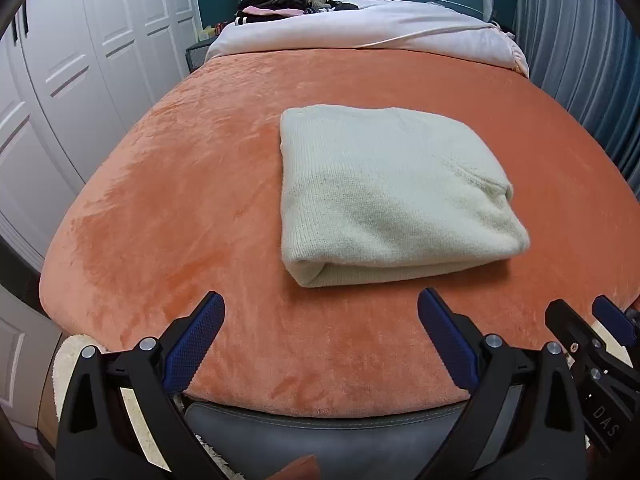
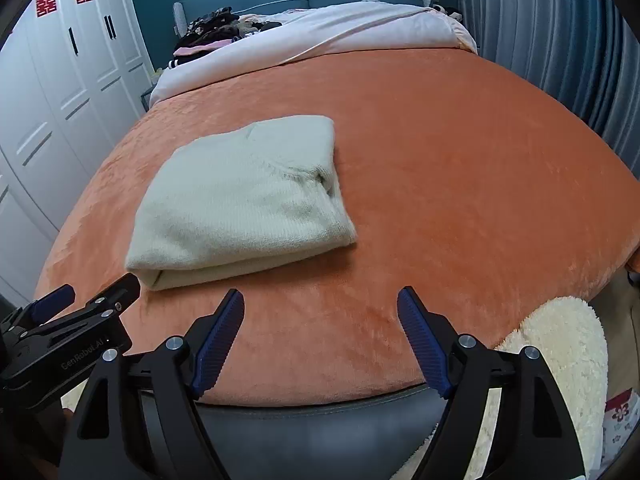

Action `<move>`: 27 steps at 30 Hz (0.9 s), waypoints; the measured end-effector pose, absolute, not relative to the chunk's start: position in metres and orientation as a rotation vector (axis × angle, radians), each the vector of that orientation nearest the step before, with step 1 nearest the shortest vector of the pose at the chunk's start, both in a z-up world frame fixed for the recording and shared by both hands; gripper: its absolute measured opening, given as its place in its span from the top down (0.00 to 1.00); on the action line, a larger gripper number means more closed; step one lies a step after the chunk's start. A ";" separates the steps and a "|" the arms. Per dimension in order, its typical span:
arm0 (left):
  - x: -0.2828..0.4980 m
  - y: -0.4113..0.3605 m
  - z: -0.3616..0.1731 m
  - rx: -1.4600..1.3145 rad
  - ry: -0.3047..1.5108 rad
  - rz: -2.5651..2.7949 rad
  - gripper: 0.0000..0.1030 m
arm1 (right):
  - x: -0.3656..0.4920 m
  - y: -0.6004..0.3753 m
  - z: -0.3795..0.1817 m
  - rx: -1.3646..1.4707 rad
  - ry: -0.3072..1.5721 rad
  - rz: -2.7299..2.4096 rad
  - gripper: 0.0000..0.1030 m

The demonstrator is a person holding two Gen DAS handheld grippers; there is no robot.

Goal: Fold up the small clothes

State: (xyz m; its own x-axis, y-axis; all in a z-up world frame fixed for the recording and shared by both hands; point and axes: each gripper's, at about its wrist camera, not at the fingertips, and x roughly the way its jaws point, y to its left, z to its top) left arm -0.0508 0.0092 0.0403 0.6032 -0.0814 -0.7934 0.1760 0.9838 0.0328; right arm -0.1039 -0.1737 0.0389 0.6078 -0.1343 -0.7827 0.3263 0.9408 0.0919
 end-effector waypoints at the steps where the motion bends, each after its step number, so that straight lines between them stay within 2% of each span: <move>1: -0.052 0.008 0.039 0.119 0.909 -0.143 0.08 | -0.105 -0.173 0.038 0.233 0.879 -0.272 0.26; 27: -0.062 0.003 0.027 0.152 0.895 -0.120 0.08 | -0.111 -0.150 0.029 0.167 0.894 -0.284 0.25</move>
